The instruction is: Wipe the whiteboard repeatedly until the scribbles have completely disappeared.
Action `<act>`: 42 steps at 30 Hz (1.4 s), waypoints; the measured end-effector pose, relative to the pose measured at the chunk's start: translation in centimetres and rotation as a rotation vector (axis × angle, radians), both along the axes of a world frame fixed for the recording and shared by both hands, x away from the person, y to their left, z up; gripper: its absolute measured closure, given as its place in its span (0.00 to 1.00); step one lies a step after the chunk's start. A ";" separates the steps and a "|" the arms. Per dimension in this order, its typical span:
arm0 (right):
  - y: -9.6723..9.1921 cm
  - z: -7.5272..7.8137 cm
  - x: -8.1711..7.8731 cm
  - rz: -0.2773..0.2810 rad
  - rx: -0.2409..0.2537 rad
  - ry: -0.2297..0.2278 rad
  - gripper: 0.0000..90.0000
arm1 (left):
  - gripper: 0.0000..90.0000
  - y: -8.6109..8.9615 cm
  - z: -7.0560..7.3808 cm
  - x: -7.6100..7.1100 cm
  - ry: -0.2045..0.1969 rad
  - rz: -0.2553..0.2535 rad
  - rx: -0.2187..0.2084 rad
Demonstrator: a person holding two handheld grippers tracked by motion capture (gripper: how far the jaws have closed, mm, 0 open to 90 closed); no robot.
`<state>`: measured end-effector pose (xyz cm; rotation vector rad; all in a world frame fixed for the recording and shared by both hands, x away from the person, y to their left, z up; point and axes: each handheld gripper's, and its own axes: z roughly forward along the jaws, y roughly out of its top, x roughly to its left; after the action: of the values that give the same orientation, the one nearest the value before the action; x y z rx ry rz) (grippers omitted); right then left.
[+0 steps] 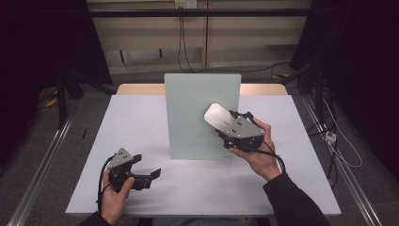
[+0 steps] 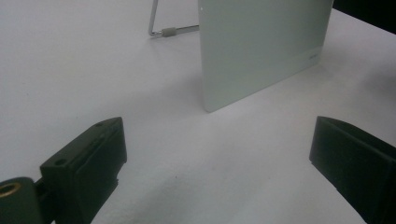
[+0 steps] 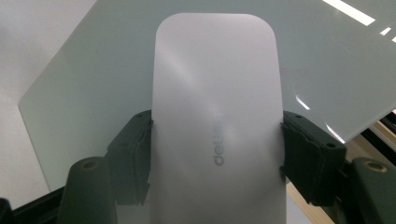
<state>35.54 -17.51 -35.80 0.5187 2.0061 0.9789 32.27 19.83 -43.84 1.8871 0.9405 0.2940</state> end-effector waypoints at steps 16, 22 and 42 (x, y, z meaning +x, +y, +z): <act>-1.1 3.2 1.1 -0.062 0.038 -0.029 0.35 | 0.04 -0.1 0.0 0.0 0.003 -0.002 -0.001; -1.0 2.6 0.9 -0.055 0.035 -0.017 0.35 | 0.04 -0.1 0.0 0.0 0.003 0.001 0.000; -0.3 0.3 0.0 -0.028 0.009 0.045 0.35 | 0.04 -0.1 0.0 0.0 0.002 -0.002 0.004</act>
<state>35.52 -17.80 -35.49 0.5775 2.0298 0.9678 32.23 19.71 -43.86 1.8920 0.9400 0.2929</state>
